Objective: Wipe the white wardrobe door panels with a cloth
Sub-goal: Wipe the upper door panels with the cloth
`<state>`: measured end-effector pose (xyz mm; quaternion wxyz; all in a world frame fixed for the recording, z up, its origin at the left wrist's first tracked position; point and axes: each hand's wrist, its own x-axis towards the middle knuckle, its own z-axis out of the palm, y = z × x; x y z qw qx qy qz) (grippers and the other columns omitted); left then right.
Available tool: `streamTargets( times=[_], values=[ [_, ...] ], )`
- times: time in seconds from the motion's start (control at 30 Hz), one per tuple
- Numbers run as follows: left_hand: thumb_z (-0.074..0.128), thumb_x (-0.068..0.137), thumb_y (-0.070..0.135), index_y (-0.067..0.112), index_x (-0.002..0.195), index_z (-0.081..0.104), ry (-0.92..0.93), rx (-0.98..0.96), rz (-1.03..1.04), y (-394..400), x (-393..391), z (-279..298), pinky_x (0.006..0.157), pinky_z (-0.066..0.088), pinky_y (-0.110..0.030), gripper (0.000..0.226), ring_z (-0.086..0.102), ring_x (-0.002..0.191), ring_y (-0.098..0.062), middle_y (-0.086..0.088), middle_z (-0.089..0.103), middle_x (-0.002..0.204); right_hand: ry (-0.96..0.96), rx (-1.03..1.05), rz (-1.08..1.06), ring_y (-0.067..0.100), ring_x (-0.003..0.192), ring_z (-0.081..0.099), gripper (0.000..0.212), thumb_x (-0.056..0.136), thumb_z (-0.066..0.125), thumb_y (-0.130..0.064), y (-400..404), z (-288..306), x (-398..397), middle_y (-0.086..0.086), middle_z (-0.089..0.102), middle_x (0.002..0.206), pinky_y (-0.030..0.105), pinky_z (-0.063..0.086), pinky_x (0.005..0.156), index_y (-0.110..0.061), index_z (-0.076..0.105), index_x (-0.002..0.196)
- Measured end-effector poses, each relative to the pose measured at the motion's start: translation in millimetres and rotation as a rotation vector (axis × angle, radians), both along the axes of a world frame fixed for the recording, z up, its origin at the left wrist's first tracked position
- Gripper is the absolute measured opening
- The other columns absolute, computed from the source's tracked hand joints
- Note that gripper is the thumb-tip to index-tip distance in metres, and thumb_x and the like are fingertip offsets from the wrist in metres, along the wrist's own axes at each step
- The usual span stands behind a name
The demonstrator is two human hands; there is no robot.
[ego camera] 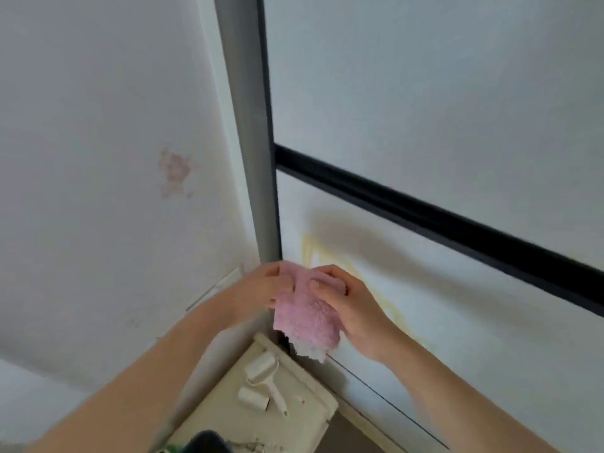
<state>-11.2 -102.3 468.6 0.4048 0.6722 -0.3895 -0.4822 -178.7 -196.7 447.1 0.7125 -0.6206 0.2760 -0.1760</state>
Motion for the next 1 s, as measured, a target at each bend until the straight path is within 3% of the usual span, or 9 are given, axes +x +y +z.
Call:
streamTargets(
  times=[0.07, 0.17, 0.23, 0.3, 0.47, 0.6, 0.73, 0.87, 1.0],
  values=[
    [0.054, 0.077, 0.018, 0.023, 0.082, 0.07, -0.103, -0.189, -0.063, -24.9, -29.7, 96.5, 0.073, 0.054, -0.027, 0.018, 0.066, 0.085, -0.012, 0.002, 0.069, 0.085, -0.145, -0.149, -0.12, 0.012, 0.09, 0.069, 0.018, 0.099, 0.066, -0.016, -9.7, 91.2, -29.1, -0.003, 0.074, 0.095, 0.026, 0.053, 0.075, -0.029, 0.075, 0.093],
    [0.055, 0.089, 0.022, 0.021, 0.098, 0.07, -0.264, -0.492, -0.066, -50.7, -83.7, 221.7, 0.082, 0.055, -0.041, 0.018, 0.069, 0.094, -0.022, -0.005, 0.074, 0.1, -0.35, -0.298, -0.284, 0.014, 0.087, 0.072, 0.009, 0.089, 0.075, -0.027, -16.6, 213.3, -78.0, -0.002, 0.075, 0.095, 0.032, 0.057, 0.07, -0.03, 0.072, 0.097],
    [0.057, 0.097, 0.022, 0.02, 0.104, 0.068, -0.327, -0.693, -0.052, -59.7, -127.3, 291.1, 0.077, 0.056, -0.038, 0.013, 0.069, 0.089, -0.023, -0.005, 0.073, 0.099, -0.459, -0.397, -0.373, 0.022, 0.096, 0.074, 0.036, 0.079, 0.079, -0.027, -18.8, 280.6, -115.5, 0.004, 0.076, 0.106, 0.04, 0.06, 0.075, -0.022, 0.067, 0.113],
    [0.059, 0.1, 0.023, 0.022, 0.099, 0.066, -0.341, -0.888, -0.062, -65.3, -177.8, 350.1, 0.065, 0.051, -0.028, 0.007, 0.064, 0.075, -0.016, -0.003, 0.067, 0.085, -0.547, -0.447, -0.408, 0.032, 0.106, 0.073, 0.047, 0.079, 0.082, -0.02, -20.2, 338.9, -163.6, 0.013, 0.075, 0.114, 0.049, 0.06, 0.088, -0.008, 0.066, 0.122],
    [0.061, 0.1, 0.023, 0.033, 0.1, 0.067, -0.471, -1.268, -0.181, -80.4, -305.8, 456.2, 0.072, 0.057, -0.038, 0.012, 0.069, 0.084, -0.022, -0.003, 0.072, 0.092, -0.711, -0.54, -0.408, 0.027, 0.104, 0.074, 0.021, 0.094, 0.064, -0.013, -11.7, 441.7, -292.3, 0.015, 0.076, 0.112, 0.036, 0.062, 0.085, -0.004, 0.076, 0.109],
    [0.065, 0.096, 0.026, 0.031, 0.104, 0.067, -0.517, -1.545, -0.2, -90.7, -420.9, 535.6, 0.061, 0.049, -0.016, 0.009, 0.064, 0.07, -0.001, 0.012, 0.071, 0.08, -0.826, -0.722, -0.576, 0.031, 0.112, 0.071, 0.03, 0.098, 0.065, -0.018, -18.4, 519.5, -400.0, 0.018, 0.073, 0.119, 0.049, 0.057, 0.097, -0.001, 0.069, 0.123],
    [0.068, 0.093, 0.033, 0.033, 0.11, 0.06, -0.54, -1.709, -0.181, -102.5, -506.1, 608.0, 0.057, 0.043, -0.014, 0.019, 0.06, 0.061, 0.002, 0.013, 0.064, 0.07, -0.851, -0.884, -0.624, 0.032, 0.123, 0.066, 0.038, 0.103, 0.056, -0.028, -32.1, 593.5, -478.6, 0.019, 0.069, 0.128, 0.052, 0.047, 0.11, -0.003, 0.064, 0.131],
    [0.067, 0.091, 0.037, 0.031, 0.114, 0.057, -0.649, -1.829, -0.176, -117.2, -575.2, 669.6, 0.059, 0.051, -0.028, 0.026, 0.064, 0.065, -0.004, 0.009, 0.067, 0.079, -0.858, -0.919, -0.718, 0.028, 0.109, 0.072, 0.032, 0.107, 0.051, -0.023, -34.4, 649.7, -550.2, 0.019, 0.073, 0.118, 0.04, 0.058, 0.088, -0.002, 0.066, 0.126],
    [0.054, 0.097, 0.048, 0.034, 0.108, 0.064, -0.986, -1.774, -0.026, -136.3, -589.1, 719.1, 0.09, 0.052, -0.038, 0.02, 0.063, 0.102, -0.01, 0.017, 0.066, 0.105, -0.882, -0.946, -0.917, 0.034, 0.09, 0.065, 0.027, 0.106, 0.039, -0.007, -29.4, 688.9, -612.6, 0.03, 0.069, 0.11, 0.036, 0.051, 0.067, -0.002, 0.066, 0.107]
  ],
)
